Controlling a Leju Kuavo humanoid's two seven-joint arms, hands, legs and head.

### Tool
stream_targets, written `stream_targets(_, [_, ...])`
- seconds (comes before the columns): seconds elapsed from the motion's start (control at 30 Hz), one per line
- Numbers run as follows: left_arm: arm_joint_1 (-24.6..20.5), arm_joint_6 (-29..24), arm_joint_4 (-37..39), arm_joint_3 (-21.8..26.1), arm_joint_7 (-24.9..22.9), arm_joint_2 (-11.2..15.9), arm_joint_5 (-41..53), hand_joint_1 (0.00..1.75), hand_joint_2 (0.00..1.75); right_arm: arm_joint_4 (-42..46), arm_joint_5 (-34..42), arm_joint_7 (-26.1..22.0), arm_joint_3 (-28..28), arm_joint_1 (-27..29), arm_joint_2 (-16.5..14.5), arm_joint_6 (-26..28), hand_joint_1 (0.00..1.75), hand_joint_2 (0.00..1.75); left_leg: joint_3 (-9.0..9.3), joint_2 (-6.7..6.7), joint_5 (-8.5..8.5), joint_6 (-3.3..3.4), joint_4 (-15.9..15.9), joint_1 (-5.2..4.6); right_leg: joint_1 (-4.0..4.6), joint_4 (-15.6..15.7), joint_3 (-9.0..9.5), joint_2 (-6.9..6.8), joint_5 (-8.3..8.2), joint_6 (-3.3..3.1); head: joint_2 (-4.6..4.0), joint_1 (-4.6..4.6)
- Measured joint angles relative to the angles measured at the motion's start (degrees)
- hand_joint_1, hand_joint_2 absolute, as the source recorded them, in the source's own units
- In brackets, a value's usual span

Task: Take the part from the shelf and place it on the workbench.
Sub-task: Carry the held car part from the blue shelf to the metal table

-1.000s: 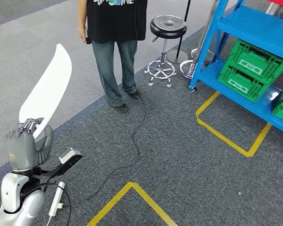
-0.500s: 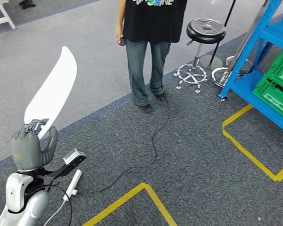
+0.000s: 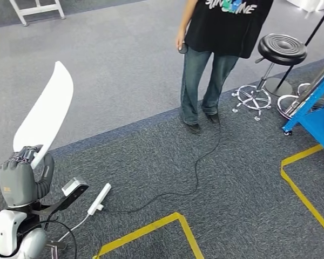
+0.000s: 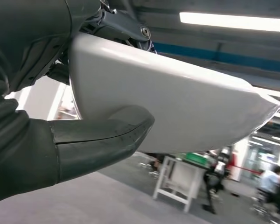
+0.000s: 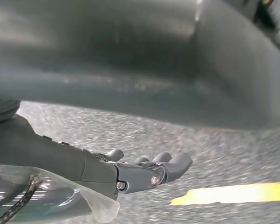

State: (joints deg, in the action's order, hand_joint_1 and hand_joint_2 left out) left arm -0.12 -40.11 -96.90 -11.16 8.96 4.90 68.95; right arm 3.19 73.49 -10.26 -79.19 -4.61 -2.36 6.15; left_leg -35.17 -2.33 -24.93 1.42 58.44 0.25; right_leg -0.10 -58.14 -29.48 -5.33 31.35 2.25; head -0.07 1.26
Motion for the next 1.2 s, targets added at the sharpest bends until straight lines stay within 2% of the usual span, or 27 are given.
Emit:
stream_targets(0.07, [0.2,0.0,-0.5,0.2,0.0,0.0,0.0,1.75,1.75,0.0,-0.2,-1.1,-0.2,0.0,0.0,0.0,0.00,0.00,-0.02,1.37,0.11,0.60,-0.1,0.12,-0.22,-6.4,-3.01,3.70,3.44,0.25,0.00,0.27])
stream_targets(0.1, [0.2,0.0,-0.5,0.3,0.0,0.0,0.0,1.75,1.75,0.0,-0.2,-1.5,-0.3,0.1,-0.1,0.0,0.00,0.00,-0.05,2.12,0.11,0.77,-0.1,0.07,-0.24,-10.7,-5.17,4.72,5.28,0.22,0.00,0.34])
stream_targets(0.13, [0.3,0.0,-0.6,0.3,0.0,0.0,0.1,1.75,1.75,0.0,-0.2,-1.7,-0.4,0.2,-0.1,0.0,0.00,0.00,-0.05,2.95,0.11,0.83,-0.1,0.00,-0.23,-14.4,-7.17,5.10,6.39,0.18,0.00,0.37])
stream_targets(0.17, [0.4,0.0,-0.6,0.3,0.0,0.0,0.1,1.75,1.75,0.0,-0.2,-1.9,-0.5,0.3,-0.1,0.0,0.00,0.00,-0.04,3.83,0.10,0.85,-0.1,-0.06,-0.21,-16.2,-8.42,5.25,6.37,0.09,0.00,0.38])
stream_targets(0.2, [0.6,0.0,-0.6,0.4,0.0,0.0,0.1,1.75,1.75,0.0,-0.2,-1.9,-0.6,0.4,-0.2,0.0,0.00,0.00,0.00,4.71,0.11,0.84,-0.1,-0.10,-0.20,-15.7,-8.57,5.34,5.15,-0.04,0.00,0.38])
stream_targets(0.23, [0.6,0.0,-0.6,0.4,0.0,0.0,0.1,1.75,1.75,0.0,-0.2,-2.0,-0.6,0.4,-0.2,0.1,0.00,0.00,0.05,5.58,0.12,0.81,0.0,-0.11,-0.21,-12.9,-7.61,5.61,3.00,-0.21,0.00,0.38])
stream_targets(0.3, [0.7,0.0,-0.7,0.4,0.0,0.0,0.1,1.75,1.75,0.0,-0.2,-2.3,-0.8,0.4,-0.2,0.2,0.00,0.00,0.07,7.07,0.16,0.60,0.1,-0.15,-0.37,-4.6,-4.19,7.76,-1.19,-0.56,0.00,0.39])
stream_targets(0.37, [0.7,0.0,-0.9,0.5,0.0,0.0,0.1,1.75,1.75,0.0,-0.2,-2.7,-0.9,0.3,-0.2,0.3,0.00,0.00,-0.21,8.37,0.33,0.05,0.2,-0.12,-0.51,0.1,-2.03,9.65,-2.54,-0.73,0.00,0.36])
stream_targets(0.4, [0.8,0.0,-1.0,0.6,0.1,0.0,0.1,1.75,1.75,0.0,-0.2,-2.8,-1.0,0.3,-0.2,0.3,0.00,0.00,-0.37,8.99,0.51,-0.34,0.1,-0.07,-0.48,0.5,-1.68,9.74,-2.39,-0.78,0.00,0.34])
stream_targets(0.43, [0.9,0.0,-1.0,0.7,0.1,0.0,0.0,1.75,1.75,0.0,-0.3,-2.8,-1.0,0.3,-0.2,0.3,0.00,0.00,-0.48,9.62,0.69,-0.73,0.0,0.03,-0.46,0.7,-1.45,9.19,-2.50,-0.93,0.00,0.32])
stream_targets(0.47, [1.1,0.0,-1.1,0.8,0.2,0.0,0.0,1.75,1.75,0.0,-0.3,-2.6,-1.1,0.2,-0.2,0.4,0.00,0.00,-0.61,9.38,0.63,-1.03,0.1,0.07,-0.48,0.9,-1.20,8.55,-2.69,-1.19,0.00,0.31])
stream_targets(0.53, [1.1,0.0,-1.1,0.9,0.3,0.1,-0.1,1.75,1.75,0.0,-0.3,-1.1,-1.3,0.1,-0.2,0.6,0.00,0.00,-1.88,6.70,-1.22,-1.54,2.9,-0.03,-0.56,1.5,-0.89,7.11,-3.00,-1.80,0.00,0.12])
stream_targets(0.57, [1.0,0.0,-1.1,0.9,0.3,0.1,-0.2,1.75,1.75,0.0,-0.4,0.3,-1.4,0.1,-0.2,0.7,0.00,0.00,-3.26,4.85,-3.02,-1.75,6.0,-0.02,-0.51,1.6,-0.78,6.30,-3.02,-2.02,0.00,0.04])
stream_targets(0.6, [0.9,0.0,-1.1,0.9,0.4,0.2,-0.4,1.75,1.75,0.0,-0.4,2.3,-1.5,0.1,-0.2,0.9,0.00,0.00,-4.99,3.67,-4.95,-2.01,9.8,0.04,-0.43,1.6,-0.75,5.55,-2.95,-2.17,0.00,-0.05])
stream_targets(0.63, [0.8,0.0,-1.1,0.9,0.4,0.1,-0.5,1.75,1.75,0.0,-0.6,4.9,-1.7,0.1,-0.3,1.2,0.00,0.00,-6.56,3.19,-6.39,-2.23,13.3,0.14,-0.38,1.6,-0.74,4.76,-2.87,-2.24,0.00,-0.05])
stream_targets(0.67, [0.8,0.0,-1.0,0.8,0.4,0.1,-0.6,1.75,1.75,0.0,-1.0,8.0,-1.9,0.1,-0.3,1.6,0.00,0.00,-7.46,2.99,-6.94,-2.38,15.5,0.23,-0.35,1.6,-0.71,3.96,-2.79,-2.26,0.00,-0.05])
stream_targets(0.7, [0.6,0.0,-0.9,0.8,0.4,0.2,-0.6,1.75,1.75,0.0,-1.6,11.7,-2.3,0.0,-0.3,2.0,0.00,0.00,-7.29,2.84,-6.34,-2.47,15.5,0.29,-0.35,1.6,-0.65,3.19,-2.69,-2.22,0.00,-0.06])
stream_targets(0.73, [0.4,0.0,-0.8,0.7,0.4,0.2,-0.6,1.75,1.75,0.0,-2.2,15.5,-2.8,-0.1,-0.3,2.2,0.00,0.00,-5.95,2.53,-4.78,-2.48,13.2,0.33,-0.35,1.5,-0.52,2.45,-2.56,-2.13,0.00,-0.07])
stream_targets(0.8, [-0.4,0.0,-0.5,0.3,0.2,0.1,-0.6,1.75,1.75,0.1,-3.2,22.3,-3.7,-0.4,-0.3,2.2,0.00,0.00,-1.66,0.59,-1.55,-2.28,5.4,0.08,-0.22,1.5,-0.14,1.11,-2.20,-1.74,0.00,-0.08])
stream_targets(0.87, [-1.5,0.0,-0.2,-0.4,-0.1,0.1,-0.6,1.75,1.75,0.1,-3.7,26.8,-4.6,-0.6,-0.3,1.7,0.00,0.00,0.64,-1.00,-0.70,-1.57,0.7,-0.34,0.10,1.4,0.04,0.02,-1.81,-1.19,0.00,-0.03])
stream_targets(0.9, [-1.8,0.0,0.0,-0.7,-0.2,0.1,-0.6,1.75,1.75,0.1,-3.8,28.1,-4.9,-0.8,-0.3,1.4,0.00,0.00,0.71,-1.02,-1.00,-1.16,0.3,-0.58,0.26,1.4,0.10,-0.51,-1.67,-0.95,0.00,0.02])
stream_targets(0.97, [-2.2,0.0,0.3,-1.1,-0.4,0.0,-0.6,1.75,1.75,0.2,-3.9,29.8,-5.5,-1.1,-0.3,0.9,0.00,0.00,0.60,0.15,-0.86,-0.36,0.1,-0.52,0.20,1.3,0.25,-1.10,-1.28,-0.42,0.00,0.09])
stream_targets(1.03, [-2.6,0.0,0.5,-1.6,-0.5,0.0,-0.6,1.75,1.75,0.2,-4.0,31.0,-5.8,-1.4,-0.3,0.5,0.00,0.00,0.72,1.21,-0.70,0.36,-0.2,-0.27,0.01,-1.1,-0.84,1.08,0.45,0.08,0.00,0.32])
stream_targets(1.1, [-3.1,0.0,0.7,-2.1,-0.7,-0.1,-0.6,1.75,1.75,0.2,-4.1,32.0,-6.2,-1.4,-0.3,0.1,0.00,0.00,0.71,2.34,-0.65,0.85,-0.3,-0.17,-0.09,-8.3,-4.45,4.15,3.84,0.27,0.00,0.68])
stream_targets(1.13, [-3.3,0.0,0.9,-2.3,-0.8,-0.1,-0.6,1.75,1.75,0.2,-4.1,32.3,-6.4,-1.3,-0.3,0.0,0.00,0.00,0.68,3.04,-0.64,0.95,-0.3,-0.21,-0.09,-12.4,-6.68,4.84,5.29,0.27,0.00,0.77])
stream_targets(1.17, [-3.3,0.1,1.0,-2.6,-0.9,-0.1,-0.6,1.75,1.75,0.3,-4.2,32.6,-6.6,-1.2,-0.3,0.0,0.00,0.00,0.69,3.79,-0.64,1.00,-0.3,-0.26,-0.08,-15.2,-8.41,5.12,5.84,0.21,0.00,0.79])
stream_targets(1.2, [-3.4,0.1,1.2,-2.8,-1.0,-0.1,-0.6,1.75,1.75,0.3,-4.2,32.7,-6.8,-1.2,-0.3,-0.1,0.00,0.00,0.73,4.57,-0.64,1.01,-0.3,-0.31,-0.06,-16.1,-9.25,5.26,5.25,0.11,0.00,0.79])
